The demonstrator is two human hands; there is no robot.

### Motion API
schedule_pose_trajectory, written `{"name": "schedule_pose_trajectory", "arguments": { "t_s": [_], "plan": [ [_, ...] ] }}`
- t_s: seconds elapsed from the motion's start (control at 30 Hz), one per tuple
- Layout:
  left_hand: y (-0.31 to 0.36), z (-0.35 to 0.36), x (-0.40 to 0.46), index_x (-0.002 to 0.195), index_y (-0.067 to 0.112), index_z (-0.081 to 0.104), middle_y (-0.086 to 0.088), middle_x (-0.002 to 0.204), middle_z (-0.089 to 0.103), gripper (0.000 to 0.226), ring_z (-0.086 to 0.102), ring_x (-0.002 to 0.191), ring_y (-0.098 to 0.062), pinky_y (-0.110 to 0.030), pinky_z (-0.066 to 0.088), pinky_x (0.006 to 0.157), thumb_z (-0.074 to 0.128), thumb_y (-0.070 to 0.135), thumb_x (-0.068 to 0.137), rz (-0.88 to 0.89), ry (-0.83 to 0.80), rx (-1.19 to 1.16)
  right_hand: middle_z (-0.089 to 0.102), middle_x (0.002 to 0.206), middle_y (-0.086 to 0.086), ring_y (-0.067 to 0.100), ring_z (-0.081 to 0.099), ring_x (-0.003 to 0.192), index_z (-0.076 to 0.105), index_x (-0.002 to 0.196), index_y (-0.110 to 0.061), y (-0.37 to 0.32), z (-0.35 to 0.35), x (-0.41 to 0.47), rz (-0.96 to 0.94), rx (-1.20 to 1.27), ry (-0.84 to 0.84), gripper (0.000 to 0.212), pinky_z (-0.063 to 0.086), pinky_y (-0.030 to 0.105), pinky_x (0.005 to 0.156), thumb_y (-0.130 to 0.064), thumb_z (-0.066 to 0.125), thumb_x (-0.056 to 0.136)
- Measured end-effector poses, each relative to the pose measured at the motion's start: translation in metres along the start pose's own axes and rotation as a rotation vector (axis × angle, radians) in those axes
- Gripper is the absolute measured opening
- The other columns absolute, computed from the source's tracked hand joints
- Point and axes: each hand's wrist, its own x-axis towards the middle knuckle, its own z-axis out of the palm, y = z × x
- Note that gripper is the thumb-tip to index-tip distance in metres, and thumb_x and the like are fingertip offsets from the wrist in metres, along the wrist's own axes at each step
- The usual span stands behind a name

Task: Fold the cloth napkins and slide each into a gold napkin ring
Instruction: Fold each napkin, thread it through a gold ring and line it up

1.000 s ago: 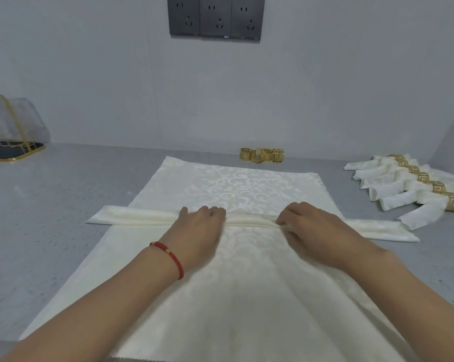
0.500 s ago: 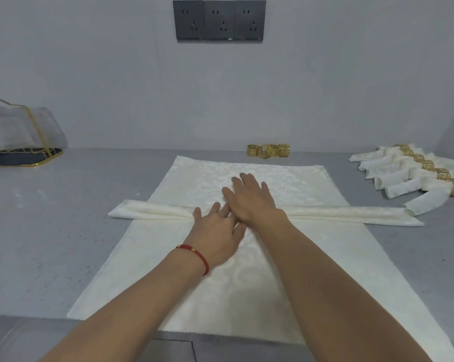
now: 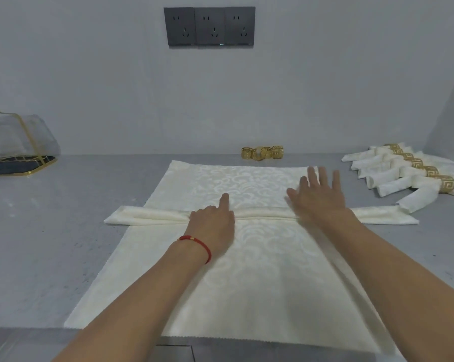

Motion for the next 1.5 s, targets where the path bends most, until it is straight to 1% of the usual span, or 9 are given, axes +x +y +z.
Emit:
{"name": "schedule_pose_trajectory", "arguments": {
  "t_s": [0.17, 0.43, 0.6, 0.83, 0.93, 1.03, 1.2, 1.3, 1.5],
  "plan": [
    [0.007, -0.009, -0.003, 0.134, 0.019, 0.042, -0.011, 0.095, 0.059, 0.032, 0.052, 0.089, -0.035, -0.039, 0.04, 0.078, 0.032, 0.021, 0.104, -0.028, 0.06, 0.042, 0.003, 0.173, -0.004, 0.017, -0.005, 0.159, 0.013, 0.164, -0.027, -0.069, -0.008, -0.021, -0.456, 0.298, -0.125, 0.063, -0.006, 0.05, 0.127, -0.055, 0.013, 0.109],
    [0.016, -0.019, 0.03, 0.096, 0.018, 0.066, -0.002, 0.095, 0.06, 0.022, 0.058, 0.1, -0.027, -0.041, 0.035, 0.085, 0.053, 0.036, 0.098, -0.121, 0.039, 0.216, -0.006, 0.173, -0.008, 0.017, -0.014, 0.158, 0.001, 0.165, -0.03, -0.07, 0.014, -0.016, -0.447, 0.282, -0.177, 0.062, -0.008, 0.053, 0.127, -0.054, 0.008, 0.108],
    [0.013, -0.026, 0.047, 0.107, 0.019, 0.058, -0.002, 0.11, 0.058, 0.025, 0.049, 0.112, -0.025, -0.047, 0.028, 0.09, 0.049, 0.041, 0.099, -0.152, -0.189, 0.175, -0.003, 0.173, -0.008, 0.015, -0.013, 0.158, 0.006, 0.165, -0.032, -0.069, 0.016, -0.013, -0.44, 0.353, -0.191, 0.063, -0.007, 0.051, 0.127, -0.057, 0.011, 0.107],
    [0.041, -0.032, 0.043, 0.114, 0.01, 0.046, 0.0, 0.078, 0.037, 0.017, 0.053, 0.09, -0.027, -0.044, 0.033, 0.094, 0.048, 0.014, 0.097, 0.042, -0.232, 0.657, -0.001, 0.173, -0.008, 0.014, -0.013, 0.158, 0.007, 0.165, -0.029, -0.07, 0.017, -0.009, -0.392, 0.394, -0.214, 0.074, -0.007, 0.049, 0.127, -0.066, 0.017, 0.102],
    [0.045, -0.041, 0.046, 0.122, 0.012, 0.04, -0.003, 0.08, 0.048, 0.027, 0.058, 0.076, -0.027, -0.035, 0.044, 0.067, 0.05, 0.023, 0.099, 0.07, -0.286, 0.528, -0.003, 0.173, -0.006, 0.015, -0.015, 0.158, 0.005, 0.165, -0.031, -0.07, 0.015, -0.01, -0.398, 0.398, -0.215, 0.082, -0.007, 0.051, 0.127, -0.074, 0.015, 0.096],
    [0.047, -0.066, 0.059, 0.116, 0.011, 0.058, -0.009, 0.088, 0.073, 0.028, 0.07, 0.074, -0.023, -0.028, 0.054, 0.056, 0.049, 0.012, 0.089, 0.021, -0.62, 0.406, -0.004, 0.173, -0.002, 0.017, -0.016, 0.158, 0.005, 0.165, -0.031, -0.071, 0.015, -0.009, -0.406, 0.374, -0.199, 0.081, -0.007, 0.053, 0.126, -0.074, 0.016, 0.097],
    [0.035, -0.096, 0.073, 0.104, 0.018, 0.074, -0.014, 0.106, 0.075, 0.027, 0.073, 0.096, -0.021, -0.047, 0.052, 0.1, 0.056, 0.008, 0.088, 0.016, -0.991, -0.024, -0.007, 0.173, -0.002, 0.017, -0.018, 0.157, 0.006, 0.165, -0.029, -0.071, 0.015, -0.007, -0.404, 0.37, -0.224, 0.074, -0.008, 0.052, 0.127, -0.066, 0.019, 0.102],
    [0.016, -0.097, 0.077, 0.118, 0.012, 0.068, -0.017, 0.11, 0.073, 0.036, 0.071, 0.103, -0.025, -0.049, 0.051, 0.101, 0.056, -0.007, 0.09, 0.108, -0.988, -0.144, -0.008, 0.173, -0.001, 0.017, -0.018, 0.157, 0.005, 0.165, -0.026, -0.07, 0.013, -0.007, -0.414, 0.373, -0.236, 0.076, -0.007, 0.052, 0.127, -0.067, 0.016, 0.102],
    [-0.004, -0.074, 0.079, 0.114, 0.017, 0.067, -0.011, 0.097, 0.075, 0.021, 0.071, 0.09, -0.026, -0.039, 0.059, 0.088, 0.067, 0.024, 0.095, 0.163, -0.744, -0.261, 0.002, 0.173, 0.002, 0.021, -0.007, 0.159, 0.013, 0.163, -0.018, -0.07, 0.013, -0.001, -0.43, 0.383, -0.256, 0.068, -0.001, 0.05, 0.127, -0.057, 0.021, 0.107]
  ]
}}
